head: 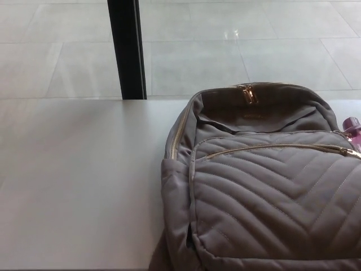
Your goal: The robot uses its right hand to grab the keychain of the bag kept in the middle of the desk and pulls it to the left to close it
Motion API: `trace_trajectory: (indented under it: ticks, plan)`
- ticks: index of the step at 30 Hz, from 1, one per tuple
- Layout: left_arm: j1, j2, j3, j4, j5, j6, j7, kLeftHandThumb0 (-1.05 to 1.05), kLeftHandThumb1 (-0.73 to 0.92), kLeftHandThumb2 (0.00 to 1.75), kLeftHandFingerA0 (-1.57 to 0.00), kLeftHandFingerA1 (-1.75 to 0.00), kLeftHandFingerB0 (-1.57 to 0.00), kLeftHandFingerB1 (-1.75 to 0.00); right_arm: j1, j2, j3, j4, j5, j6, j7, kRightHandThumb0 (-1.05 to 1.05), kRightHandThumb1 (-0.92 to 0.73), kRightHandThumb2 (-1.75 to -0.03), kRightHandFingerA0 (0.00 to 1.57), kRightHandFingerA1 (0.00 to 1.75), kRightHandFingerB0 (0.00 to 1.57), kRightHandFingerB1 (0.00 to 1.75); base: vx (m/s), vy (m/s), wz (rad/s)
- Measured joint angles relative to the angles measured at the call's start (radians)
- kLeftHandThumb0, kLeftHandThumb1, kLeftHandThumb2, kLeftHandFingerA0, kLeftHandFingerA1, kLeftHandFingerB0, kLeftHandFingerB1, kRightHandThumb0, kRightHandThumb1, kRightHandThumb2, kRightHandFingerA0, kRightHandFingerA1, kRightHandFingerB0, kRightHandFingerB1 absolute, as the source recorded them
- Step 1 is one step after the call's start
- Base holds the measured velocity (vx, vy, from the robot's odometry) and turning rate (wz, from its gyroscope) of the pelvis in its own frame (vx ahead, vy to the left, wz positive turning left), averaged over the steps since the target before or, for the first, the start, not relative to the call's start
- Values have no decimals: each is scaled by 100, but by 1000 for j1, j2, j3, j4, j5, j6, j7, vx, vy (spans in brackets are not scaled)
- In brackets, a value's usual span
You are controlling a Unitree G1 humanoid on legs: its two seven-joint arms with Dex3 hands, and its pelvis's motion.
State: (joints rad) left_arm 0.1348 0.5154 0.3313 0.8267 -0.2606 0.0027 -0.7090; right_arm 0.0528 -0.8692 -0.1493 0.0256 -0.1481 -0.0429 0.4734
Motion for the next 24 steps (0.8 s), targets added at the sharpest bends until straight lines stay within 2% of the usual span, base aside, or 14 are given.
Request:
trace_trajectory:
  ticks: [2,3,4,8,9,11,13,14,16,17,20,22,23,24]
  plan:
    - [-2,0,0,1,0,0,0,-105,54,59,-70,-104,-55,-101,-10,-3,9,0,-11,1,1,-52,-49,-77,52,76,16,40,0,0,0]
    - [-3,0,-1,1,0,0,0,-105,55,58,-69,-104,-55,-99,-13,-5,15,-2,-19,3,2,-45,-63,-60,54,76,22,30,0,0,0]
    - [-2,0,-1,1,1,0,0,-105,35,93,-72,-104,-58,-98,-15,-8,20,-6,-27,7,2,-45,-63,-60,55,78,23,30,0,0,0]
    - [-2,0,-3,-1,2,0,1,-105,37,95,-72,-103,-64,-99,-20,-14,33,-21,-53,18,3,-41,-65,-59,57,68,24,30,0,0,0]
    - [-2,0,-3,-1,2,0,1,-105,36,95,-72,-102,-65,-99,-21,-15,34,-25,-58,21,3,-47,-51,-79,55,70,18,42,0,0,0]
    - [-2,0,-3,0,2,0,1,-104,35,95,-73,-101,-67,-98,-25,-16,38,-34,-67,29,5,-40,-65,-59,59,66,25,31,0,0,0]
    - [-2,0,-3,1,2,0,1,-105,38,96,-73,-102,-63,-97,-30,-16,41,-39,-75,36,7,-40,-66,-61,61,67,27,32,0,0,0]
    - [-1,0,-3,2,2,-1,1,-105,40,95,-70,-104,-61,-98,-33,-16,41,-43,-79,40,9,-43,-52,-80,63,73,26,45,0,0,0]
    - [0,0,-3,2,2,-6,1,-105,39,95,-69,-105,-61,-97,-40,-16,43,-43,-85,42,10,-31,-72,-61,69,67,40,37,0,0,0]
    - [1,0,-3,2,2,-9,0,-105,56,59,-67,-105,-57,-98,-49,-17,45,-42,-90,42,10,-25,-74,-62,71,74,43,39,0,0,0]
    - [1,0,-4,4,3,-15,1,-105,58,61,-65,-107,-56,-99,-65,-18,49,-35,-102,37,7,-10,-82,-64,89,132,72,50,0,0,0]
    - [0,0,-5,3,4,-18,2,-105,58,61,-65,-107,-56,-99,-74,-16,49,-36,-105,36,3,-10,-82,-64,89,132,72,50,0,0,0]
    - [0,0,-5,3,4,-19,2,-105,59,61,-64,-108,-55,-102,-77,-16,49,-37,-106,36,3,-6,-78,-73,92,157,81,58,0,0,0]
    - [0,0,-4,4,4,-19,2,-105,60,61,-66,-108,-55,-102,-80,-15,49,-37,-107,36,1,-5,-76,-76,86,154,86,61,0,0,0]
